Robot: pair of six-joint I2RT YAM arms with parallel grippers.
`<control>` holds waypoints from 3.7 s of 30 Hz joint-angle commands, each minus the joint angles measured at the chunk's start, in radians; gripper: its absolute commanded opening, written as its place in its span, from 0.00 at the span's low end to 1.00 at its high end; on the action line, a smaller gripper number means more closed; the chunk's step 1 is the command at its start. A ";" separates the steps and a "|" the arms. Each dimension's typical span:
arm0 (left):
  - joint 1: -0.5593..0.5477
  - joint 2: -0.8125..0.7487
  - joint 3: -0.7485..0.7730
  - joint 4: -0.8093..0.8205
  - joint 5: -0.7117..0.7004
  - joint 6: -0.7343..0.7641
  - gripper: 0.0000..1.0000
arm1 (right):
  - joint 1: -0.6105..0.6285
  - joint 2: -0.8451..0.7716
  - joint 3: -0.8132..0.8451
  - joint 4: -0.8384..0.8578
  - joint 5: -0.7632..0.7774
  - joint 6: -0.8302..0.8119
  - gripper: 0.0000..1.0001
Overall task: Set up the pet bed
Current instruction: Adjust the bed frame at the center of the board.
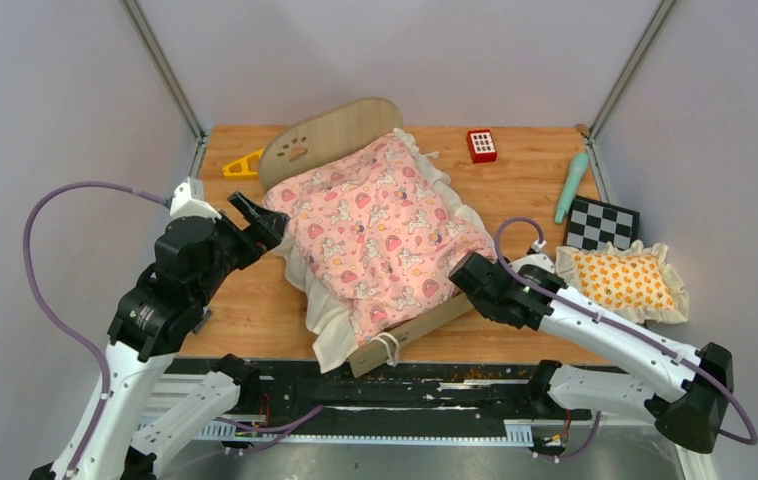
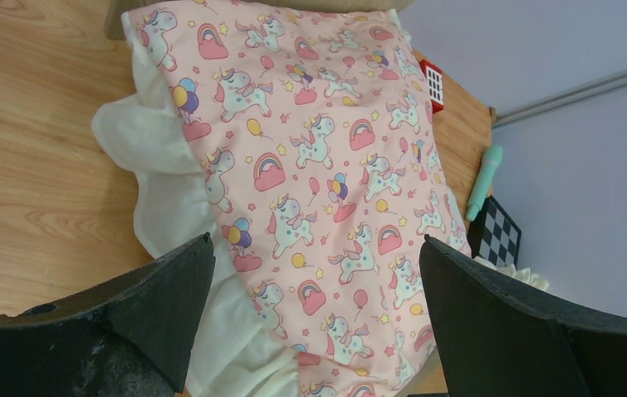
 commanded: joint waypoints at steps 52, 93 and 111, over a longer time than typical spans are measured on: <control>-0.003 -0.018 0.089 0.050 -0.015 0.063 1.00 | -0.747 0.436 0.097 1.131 -0.809 -1.830 0.00; 0.000 0.008 -0.119 0.087 0.021 0.472 1.00 | -0.656 0.340 0.259 0.617 -0.527 -1.127 0.61; -0.001 -0.051 -0.184 0.121 0.053 0.431 1.00 | -0.577 0.571 0.358 0.567 -0.376 -1.195 0.21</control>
